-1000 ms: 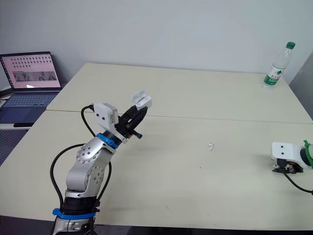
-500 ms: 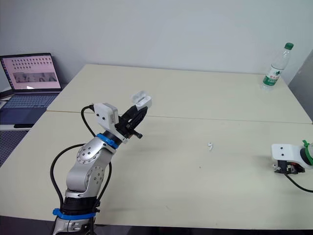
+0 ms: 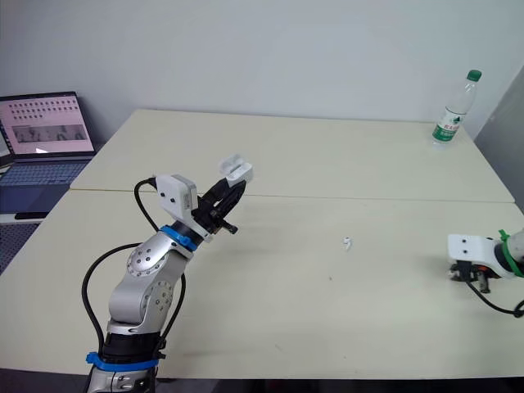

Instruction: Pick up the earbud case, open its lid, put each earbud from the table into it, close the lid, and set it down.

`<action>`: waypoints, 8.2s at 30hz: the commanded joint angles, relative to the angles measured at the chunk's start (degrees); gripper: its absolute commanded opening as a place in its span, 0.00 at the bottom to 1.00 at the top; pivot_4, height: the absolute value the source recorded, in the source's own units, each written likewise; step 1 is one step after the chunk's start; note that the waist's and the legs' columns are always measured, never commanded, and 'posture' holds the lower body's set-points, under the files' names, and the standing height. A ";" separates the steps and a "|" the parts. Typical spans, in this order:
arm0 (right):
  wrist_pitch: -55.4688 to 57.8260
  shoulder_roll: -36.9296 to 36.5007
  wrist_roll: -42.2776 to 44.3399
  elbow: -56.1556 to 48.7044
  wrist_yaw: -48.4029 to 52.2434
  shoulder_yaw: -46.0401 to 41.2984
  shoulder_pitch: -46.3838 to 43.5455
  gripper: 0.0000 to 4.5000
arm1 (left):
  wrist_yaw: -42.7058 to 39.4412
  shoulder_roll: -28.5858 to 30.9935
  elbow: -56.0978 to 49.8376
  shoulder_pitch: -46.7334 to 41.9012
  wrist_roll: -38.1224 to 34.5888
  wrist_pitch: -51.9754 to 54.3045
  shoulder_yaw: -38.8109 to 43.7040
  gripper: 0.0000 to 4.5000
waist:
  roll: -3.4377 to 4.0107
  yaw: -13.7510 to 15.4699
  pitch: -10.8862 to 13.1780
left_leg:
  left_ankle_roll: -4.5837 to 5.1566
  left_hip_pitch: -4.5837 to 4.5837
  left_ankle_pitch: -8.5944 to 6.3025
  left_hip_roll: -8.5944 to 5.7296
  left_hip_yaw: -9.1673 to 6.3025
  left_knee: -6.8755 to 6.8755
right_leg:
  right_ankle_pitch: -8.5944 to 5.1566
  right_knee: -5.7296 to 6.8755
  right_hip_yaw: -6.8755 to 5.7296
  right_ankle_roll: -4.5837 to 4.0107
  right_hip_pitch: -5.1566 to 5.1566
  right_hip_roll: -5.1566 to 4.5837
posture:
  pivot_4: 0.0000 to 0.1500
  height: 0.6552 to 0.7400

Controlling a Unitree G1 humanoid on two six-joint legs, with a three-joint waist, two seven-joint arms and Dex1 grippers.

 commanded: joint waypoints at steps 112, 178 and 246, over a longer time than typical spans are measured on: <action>48.22 36.76 42.49 -34.72 -48.91 -12.78 -15.07 0.53 | -2.87 1.36 -6.65 -2.33 -2.78 3.71 -2.19 0.17 | 0.13 0.79 0.04 | -0.04 -1.65 0.00 -0.10 -0.50 0.02 | 0.02 -0.03 -0.45 -0.02 -1.37 -0.04 | 1.00 1.00; 58.76 37.33 19.56 -52.64 -67.47 -10.71 10.58 0.43 | -0.52 1.91 -8.82 0.44 -1.97 4.35 -1.95 0.17 | 0.10 0.75 0.03 | -0.04 -1.52 0.00 -0.10 -0.37 0.01 | 0.00 0.00 -0.26 0.01 -1.32 0.03 | 1.00 1.00; -18.72 -8.96 -4.68 7.78 -4.48 3.30 7.68 0.52 | 0.09 -1.45 -8.09 2.34 -0.46 0.16 -5.13 0.17 | -0.01 0.99 0.03 | 0.03 -0.08 0.00 -0.13 -0.12 0.01 | -0.07 -0.20 -0.04 0.05 0.12 -0.07 | 1.00 1.00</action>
